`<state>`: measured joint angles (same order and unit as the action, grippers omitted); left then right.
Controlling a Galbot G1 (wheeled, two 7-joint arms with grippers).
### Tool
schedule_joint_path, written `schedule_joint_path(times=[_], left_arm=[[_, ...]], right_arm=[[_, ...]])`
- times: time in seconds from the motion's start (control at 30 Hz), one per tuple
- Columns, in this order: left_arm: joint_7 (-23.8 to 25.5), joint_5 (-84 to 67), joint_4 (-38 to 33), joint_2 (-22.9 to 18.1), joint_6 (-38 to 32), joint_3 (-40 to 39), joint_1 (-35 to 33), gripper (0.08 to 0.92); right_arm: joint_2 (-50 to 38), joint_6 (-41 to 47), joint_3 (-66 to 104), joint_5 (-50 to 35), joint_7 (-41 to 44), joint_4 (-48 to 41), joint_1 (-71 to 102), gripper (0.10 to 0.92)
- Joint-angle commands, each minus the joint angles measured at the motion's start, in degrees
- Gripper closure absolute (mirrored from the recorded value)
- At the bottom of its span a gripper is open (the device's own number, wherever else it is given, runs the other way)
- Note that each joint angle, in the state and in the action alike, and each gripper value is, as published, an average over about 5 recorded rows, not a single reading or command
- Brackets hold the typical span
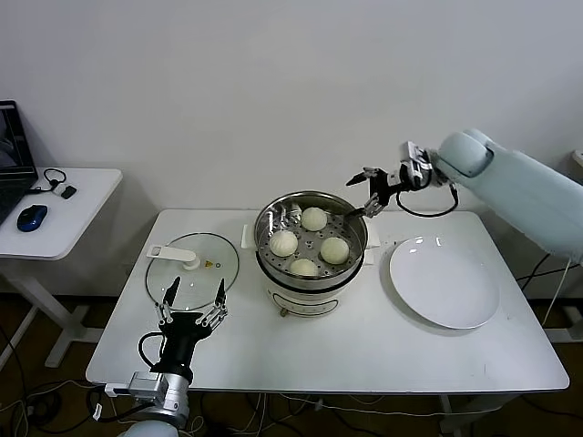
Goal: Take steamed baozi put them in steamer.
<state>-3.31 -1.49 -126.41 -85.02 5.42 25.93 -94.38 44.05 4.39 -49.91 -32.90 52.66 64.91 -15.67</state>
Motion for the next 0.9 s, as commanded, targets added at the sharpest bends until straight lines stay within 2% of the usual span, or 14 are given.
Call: schedule_joint_path(times=[0.03,0.2,0.47,0.9], left_arm=[[0.02,0.12,0.16,-0.02,-0.04,0.11,0.17,0.177],[-0.01,0.34,0.35,-0.28,-0.1,-0.4,0.39,0.177],[-0.08,0.84,0.69,-0.68,-0.52,-0.92,0.07,0.177],[-0.13,0.45,1.42,-0.8,-2.57,0.35,0.01,0.177]], right_arm=[[-8.88,-5.65,46.52,2.44,-16.68,12.6,40.68,0.203],[-5.18,-9.1,64.44,3.11,-22.43,18.11,60.63,0.203],[3.41,-12.48,80.73,1.97,-30.34,25.16,79.28,0.203],[14.09,-18.63,88.22,0.51,-37.61,29.96,94.89,0.203]])
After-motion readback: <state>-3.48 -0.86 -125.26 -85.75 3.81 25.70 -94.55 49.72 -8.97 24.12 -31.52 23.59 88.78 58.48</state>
